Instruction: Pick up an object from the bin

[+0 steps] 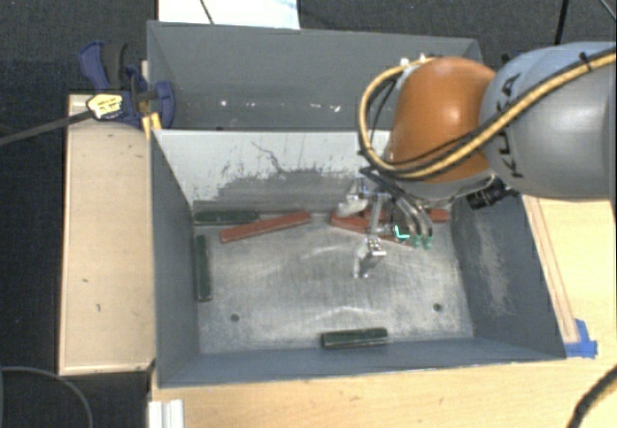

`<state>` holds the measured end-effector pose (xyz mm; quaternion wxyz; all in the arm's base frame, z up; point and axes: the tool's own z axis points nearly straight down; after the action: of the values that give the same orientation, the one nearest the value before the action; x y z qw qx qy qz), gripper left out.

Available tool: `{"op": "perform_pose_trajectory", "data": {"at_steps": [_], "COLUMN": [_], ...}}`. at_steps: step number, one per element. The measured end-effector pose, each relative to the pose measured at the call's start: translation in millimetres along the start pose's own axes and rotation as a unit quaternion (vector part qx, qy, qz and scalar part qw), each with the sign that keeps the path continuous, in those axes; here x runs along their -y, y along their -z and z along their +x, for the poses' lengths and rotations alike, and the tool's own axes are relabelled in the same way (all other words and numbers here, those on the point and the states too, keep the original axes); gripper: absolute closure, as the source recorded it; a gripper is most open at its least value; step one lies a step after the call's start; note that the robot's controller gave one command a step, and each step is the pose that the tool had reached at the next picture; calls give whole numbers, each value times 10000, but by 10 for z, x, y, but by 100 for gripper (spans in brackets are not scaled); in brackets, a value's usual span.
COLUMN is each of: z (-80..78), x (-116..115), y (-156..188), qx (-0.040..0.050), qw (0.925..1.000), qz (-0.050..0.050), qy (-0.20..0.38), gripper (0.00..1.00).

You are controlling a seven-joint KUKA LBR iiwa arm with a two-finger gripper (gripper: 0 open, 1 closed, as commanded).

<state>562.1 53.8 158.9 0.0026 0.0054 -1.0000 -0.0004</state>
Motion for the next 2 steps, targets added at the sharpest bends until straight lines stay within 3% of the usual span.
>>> {"op": "perform_pose_trajectory", "data": {"at_steps": [1,2], "z": [-19,427], "x": [2,145], "y": [41,6], "qx": [38,44], "qw": [10000,9996], "qz": [-2,1], "qy": [-5,275], "gripper": [0,0]}}
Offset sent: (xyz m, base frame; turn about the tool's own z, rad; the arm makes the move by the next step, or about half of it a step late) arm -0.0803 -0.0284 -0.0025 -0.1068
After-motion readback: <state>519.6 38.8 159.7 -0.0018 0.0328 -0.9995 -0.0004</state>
